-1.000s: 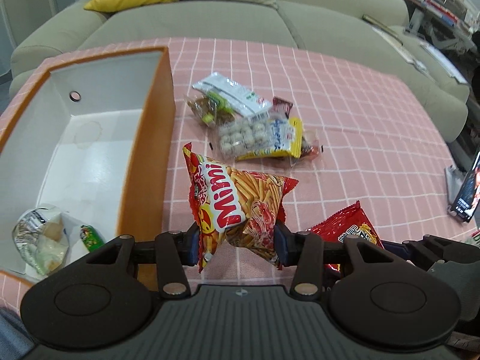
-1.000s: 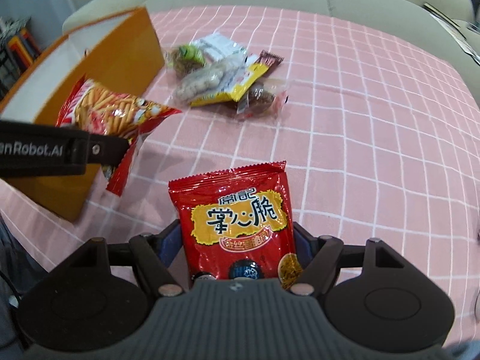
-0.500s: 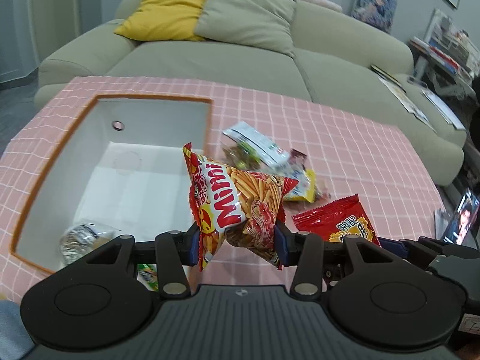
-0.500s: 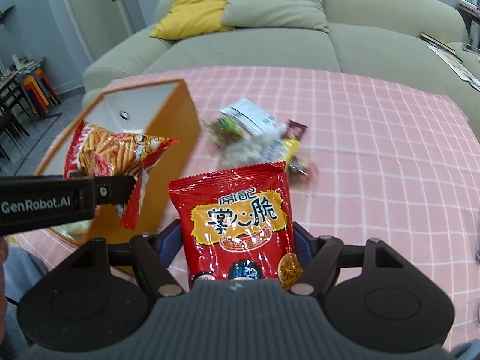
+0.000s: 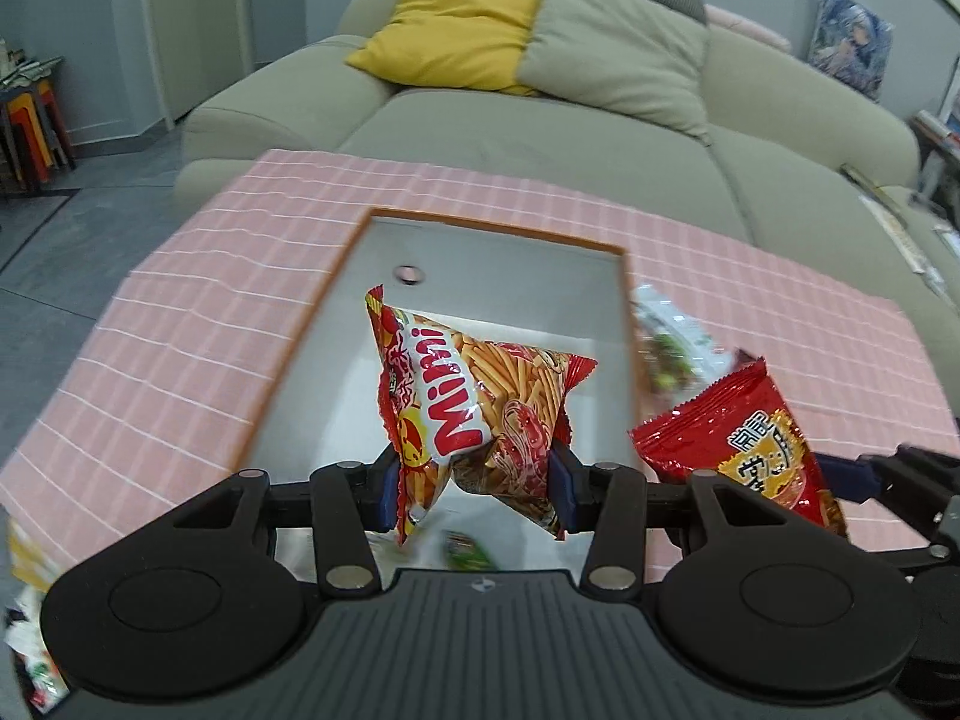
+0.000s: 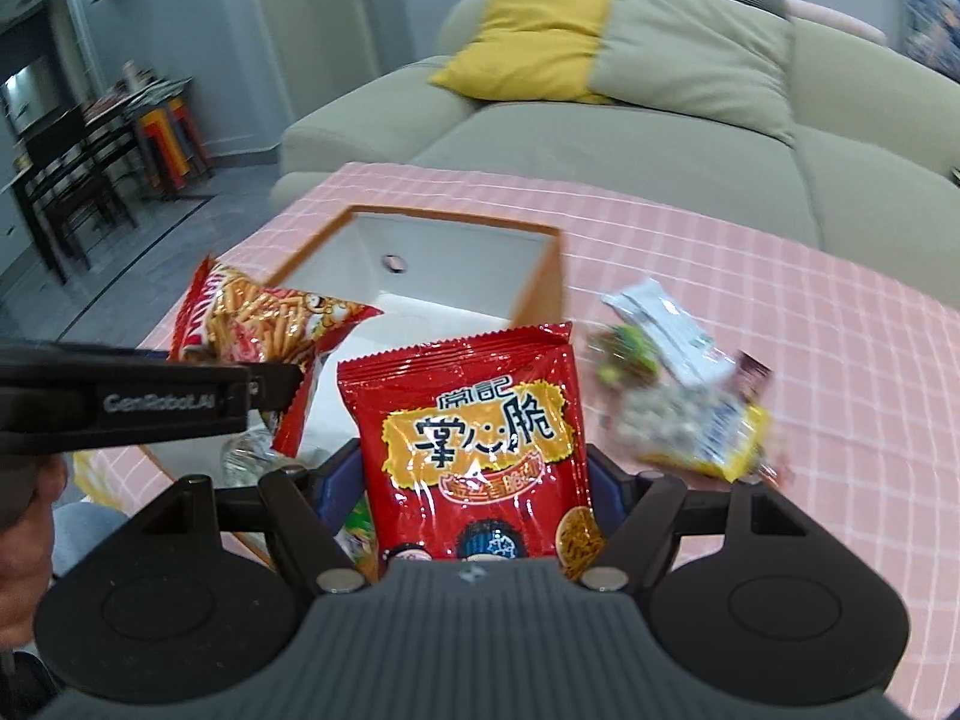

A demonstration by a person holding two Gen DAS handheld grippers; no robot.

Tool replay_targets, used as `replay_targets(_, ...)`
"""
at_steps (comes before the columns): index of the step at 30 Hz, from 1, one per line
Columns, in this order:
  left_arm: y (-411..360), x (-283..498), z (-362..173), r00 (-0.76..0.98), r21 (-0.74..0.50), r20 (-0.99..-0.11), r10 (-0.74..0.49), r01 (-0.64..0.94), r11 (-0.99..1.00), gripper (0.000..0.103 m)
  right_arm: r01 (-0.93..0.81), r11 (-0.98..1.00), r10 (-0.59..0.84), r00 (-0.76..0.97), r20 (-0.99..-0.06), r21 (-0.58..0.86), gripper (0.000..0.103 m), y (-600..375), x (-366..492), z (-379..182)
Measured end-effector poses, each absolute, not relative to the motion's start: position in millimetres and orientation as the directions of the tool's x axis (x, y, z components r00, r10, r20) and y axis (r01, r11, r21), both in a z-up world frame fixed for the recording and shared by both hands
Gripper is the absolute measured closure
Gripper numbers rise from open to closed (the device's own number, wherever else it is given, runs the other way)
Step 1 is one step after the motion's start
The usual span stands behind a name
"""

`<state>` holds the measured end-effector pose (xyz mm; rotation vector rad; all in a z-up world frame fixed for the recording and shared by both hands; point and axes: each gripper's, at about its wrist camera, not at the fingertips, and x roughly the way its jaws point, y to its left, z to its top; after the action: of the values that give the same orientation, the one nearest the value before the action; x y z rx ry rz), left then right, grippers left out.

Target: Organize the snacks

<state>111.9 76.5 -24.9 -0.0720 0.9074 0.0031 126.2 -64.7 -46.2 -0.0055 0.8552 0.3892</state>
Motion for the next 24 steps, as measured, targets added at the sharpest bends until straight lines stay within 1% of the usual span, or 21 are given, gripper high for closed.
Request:
replay_targets(6,106,132,-39,0.551,0.003,-0.835,0.013,-0.019,1.0,0.051,-0.464,0.884,0.331,0.549,-0.767,0.049,0.032,-18,144,-54)
replay_targets(13,117,151,-60,0.48,0.091,-0.875,0.07,0.021,0.996,0.051,-0.57,0.819,0.293,0.508,-0.81,-0.061,0.032,17,171,-76)
replay_targets(19,118,165,-79,0.425,0.134,-0.901,0.083,0.091,0.987,0.05,-0.648,0.75,0.266,0.479,-0.836,-0.133,0.032,39,183,-93)
replay_targets(24,117,174,-96,0.377,0.138,-0.922,0.083,0.12,0.983,0.05,-0.673,0.72,0.223,0.458,-0.86,-0.171,0.032,47,195,-106)
